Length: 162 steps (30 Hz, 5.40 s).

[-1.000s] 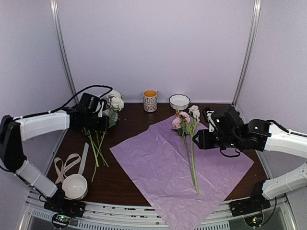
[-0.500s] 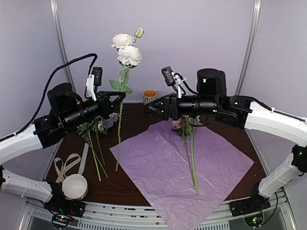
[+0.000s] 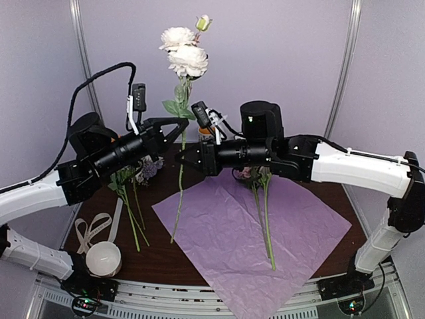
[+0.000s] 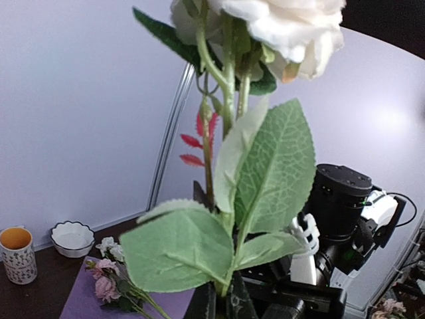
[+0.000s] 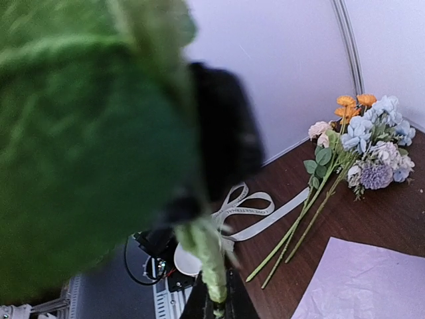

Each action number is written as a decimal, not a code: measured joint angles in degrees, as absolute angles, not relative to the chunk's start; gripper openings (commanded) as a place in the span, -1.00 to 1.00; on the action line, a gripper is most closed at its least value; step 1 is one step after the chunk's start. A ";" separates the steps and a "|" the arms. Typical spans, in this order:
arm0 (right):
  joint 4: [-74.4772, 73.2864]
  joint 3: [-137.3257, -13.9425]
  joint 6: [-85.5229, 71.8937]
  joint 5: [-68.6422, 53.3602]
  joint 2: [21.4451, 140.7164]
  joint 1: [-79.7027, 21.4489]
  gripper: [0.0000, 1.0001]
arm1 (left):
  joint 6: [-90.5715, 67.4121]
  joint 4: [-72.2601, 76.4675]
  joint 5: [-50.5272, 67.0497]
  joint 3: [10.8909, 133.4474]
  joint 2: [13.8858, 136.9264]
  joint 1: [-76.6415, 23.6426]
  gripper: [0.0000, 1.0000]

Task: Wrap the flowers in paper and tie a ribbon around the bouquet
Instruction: Pass from the left arm to the right, then place the fake flower on the flattened wrapping paper, then pick up the fake flower from the corner of the board, then pass from the left arm to the right, then place the fake flower on the flattened wrapping paper, then pick up the fake flower from the corner of the board.

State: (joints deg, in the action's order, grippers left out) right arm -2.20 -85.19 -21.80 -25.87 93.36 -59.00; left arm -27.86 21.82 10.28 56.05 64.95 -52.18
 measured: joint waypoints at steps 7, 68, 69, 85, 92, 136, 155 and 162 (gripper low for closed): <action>-0.64 -79.96 -25.41 -19.31 90.15 -60.45 -1.00 | -30.87 18.92 12.45 56.21 65.54 -51.55 0.47; -30.11 -78.67 -17.08 -14.52 85.82 -43.83 0.07 | -24.16 2.07 -0.16 53.52 65.71 -25.41 -1.00; -26.63 -78.61 -17.26 -17.06 84.79 -44.40 0.08 | -22.81 5.45 2.72 53.34 64.62 -27.66 -1.00; 2.85 -88.86 -22.46 -26.74 89.36 -52.40 0.48 | -17.89 22.63 31.24 55.61 72.34 -43.97 -1.00; 2.72 -91.33 -22.79 -26.33 92.20 -52.69 -0.93 | -16.71 21.67 32.77 55.96 72.88 -45.28 -1.00; -34.57 -66.94 -32.67 0.73 93.67 -33.39 -0.13 | -24.91 -17.41 4.14 81.82 111.39 -9.02 0.45; -36.16 -67.96 -27.55 1.21 87.55 -33.54 -0.06 | -23.70 -18.17 16.32 87.13 117.27 -9.54 -1.00; -33.17 -68.10 -22.52 -2.79 80.44 -34.44 -0.01 | -17.78 -14.35 20.58 81.25 96.71 -14.74 -1.00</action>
State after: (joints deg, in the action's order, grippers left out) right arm -33.17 -68.10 -22.52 -2.79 80.44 -34.44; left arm -17.78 -14.35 20.58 81.25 96.71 -14.74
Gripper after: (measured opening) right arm 0.479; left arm 0.026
